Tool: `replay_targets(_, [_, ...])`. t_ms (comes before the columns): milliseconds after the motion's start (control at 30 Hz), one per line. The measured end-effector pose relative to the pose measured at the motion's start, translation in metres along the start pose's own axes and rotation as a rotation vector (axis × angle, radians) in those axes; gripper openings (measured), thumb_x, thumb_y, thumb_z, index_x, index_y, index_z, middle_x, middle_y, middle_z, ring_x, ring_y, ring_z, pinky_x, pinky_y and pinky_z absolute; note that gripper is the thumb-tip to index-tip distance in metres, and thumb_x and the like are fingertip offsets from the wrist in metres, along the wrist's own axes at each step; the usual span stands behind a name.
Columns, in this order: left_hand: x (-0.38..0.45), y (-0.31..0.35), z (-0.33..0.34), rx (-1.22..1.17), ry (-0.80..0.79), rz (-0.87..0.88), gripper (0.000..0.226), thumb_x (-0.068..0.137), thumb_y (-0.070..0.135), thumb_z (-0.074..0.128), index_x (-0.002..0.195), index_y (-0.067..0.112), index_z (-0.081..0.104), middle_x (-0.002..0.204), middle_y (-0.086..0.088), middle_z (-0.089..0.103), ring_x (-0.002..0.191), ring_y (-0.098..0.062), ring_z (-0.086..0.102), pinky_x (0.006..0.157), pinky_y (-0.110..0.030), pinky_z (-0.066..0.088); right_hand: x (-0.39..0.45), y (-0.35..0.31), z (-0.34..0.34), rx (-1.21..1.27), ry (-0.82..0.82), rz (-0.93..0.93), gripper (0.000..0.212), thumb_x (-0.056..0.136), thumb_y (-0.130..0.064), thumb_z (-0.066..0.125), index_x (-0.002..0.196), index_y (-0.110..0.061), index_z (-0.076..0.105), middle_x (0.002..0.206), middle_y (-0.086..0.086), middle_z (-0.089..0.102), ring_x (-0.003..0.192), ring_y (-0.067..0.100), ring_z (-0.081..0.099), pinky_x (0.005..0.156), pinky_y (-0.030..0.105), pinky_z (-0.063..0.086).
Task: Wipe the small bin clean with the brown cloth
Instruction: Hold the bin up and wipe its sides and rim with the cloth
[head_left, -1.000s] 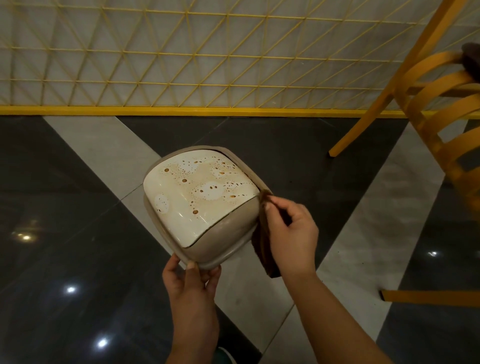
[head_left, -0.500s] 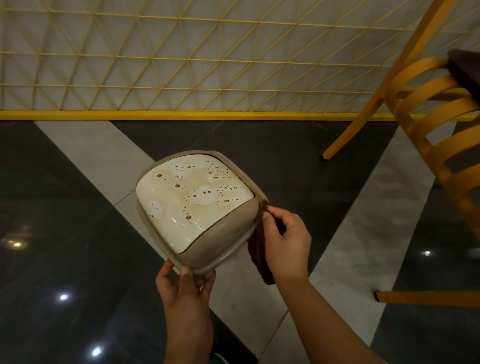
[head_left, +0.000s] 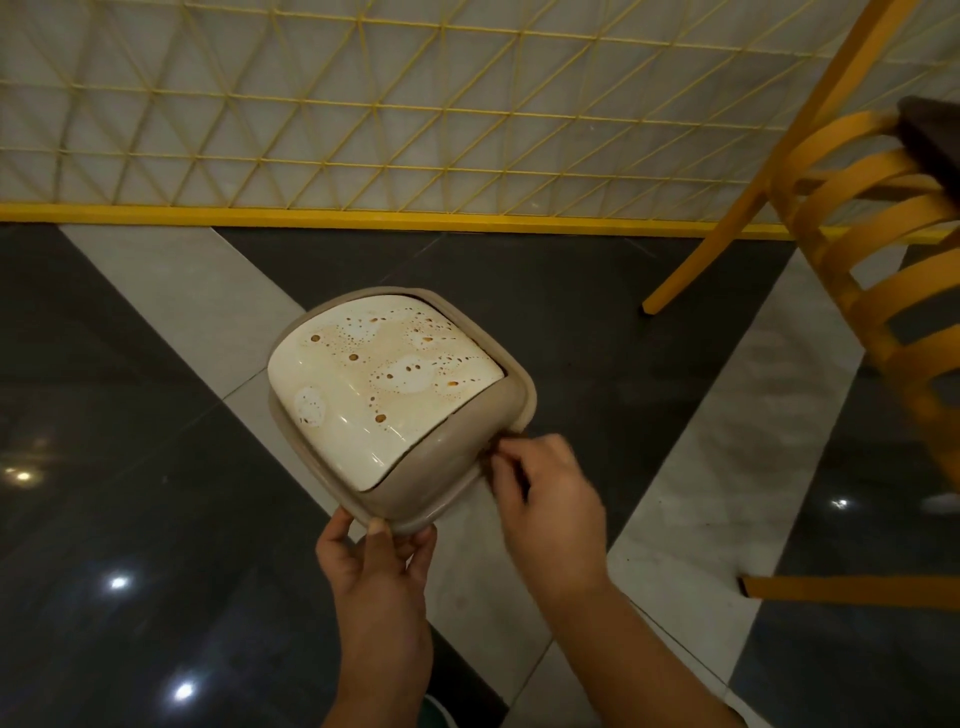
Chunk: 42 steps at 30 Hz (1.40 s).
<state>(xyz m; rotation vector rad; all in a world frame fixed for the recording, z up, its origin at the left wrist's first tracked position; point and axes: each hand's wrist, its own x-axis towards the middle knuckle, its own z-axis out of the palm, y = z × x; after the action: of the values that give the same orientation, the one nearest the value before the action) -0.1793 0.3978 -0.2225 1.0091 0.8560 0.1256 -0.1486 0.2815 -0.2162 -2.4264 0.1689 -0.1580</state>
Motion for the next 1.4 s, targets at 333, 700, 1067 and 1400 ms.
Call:
replay_targets(333, [-0.001, 0.002, -0.001, -0.016, -0.010, -0.018, 0.023, 0.100, 0.013, 0.045, 0.108, 0.034, 0.049, 0.106, -0.013, 0.062, 0.090, -0.019, 0.061, 0.094, -0.040, 0.049, 0.000, 0.010, -0.005, -0.194, 0.015, -0.172, 0.021, 0.090, -0.029, 0.054, 0.103, -0.023, 0.069, 0.091, -0.002, 0.059, 0.064, 0.014, 0.057, 0.051, 0.032, 0.055])
replay_targets(700, [0.015, 0.014, -0.016, 0.008, -0.079, -0.026, 0.027, 0.101, 0.011, 0.040, 0.122, 0.025, 0.048, 0.110, -0.013, 0.059, 0.092, -0.023, 0.059, 0.092, -0.042, 0.049, -0.009, 0.023, -0.006, -0.125, 0.006, -0.276, 0.021, 0.091, -0.033, 0.055, 0.106, -0.029, 0.069, 0.096, -0.006, 0.062, 0.074, 0.009, 0.061, 0.061, 0.026, 0.056])
replay_targets(1067, [0.000, 0.004, -0.001, -0.157, 0.050, -0.125, 0.045, 0.095, -0.001, 0.044, 0.138, 0.010, 0.039, 0.103, -0.010, 0.065, 0.096, -0.023, 0.066, 0.102, -0.045, 0.044, 0.000, 0.013, -0.015, 0.463, 0.136, 0.385, 0.025, 0.089, -0.031, 0.062, 0.113, -0.039, 0.061, 0.107, -0.018, 0.061, 0.097, -0.001, 0.059, 0.084, 0.020, 0.051])
replay_targets(1400, [-0.005, -0.005, 0.039, -0.221, 0.026, -0.146, 0.034, 0.098, 0.006, 0.049, 0.127, 0.018, 0.037, 0.123, -0.021, 0.056, 0.102, -0.028, 0.065, 0.087, -0.039, 0.052, 0.022, 0.001, -0.005, 0.284, 0.067, 0.223, 0.019, 0.091, -0.026, 0.061, 0.108, -0.032, 0.067, 0.100, -0.017, 0.056, 0.091, -0.005, 0.056, 0.079, 0.006, 0.042])
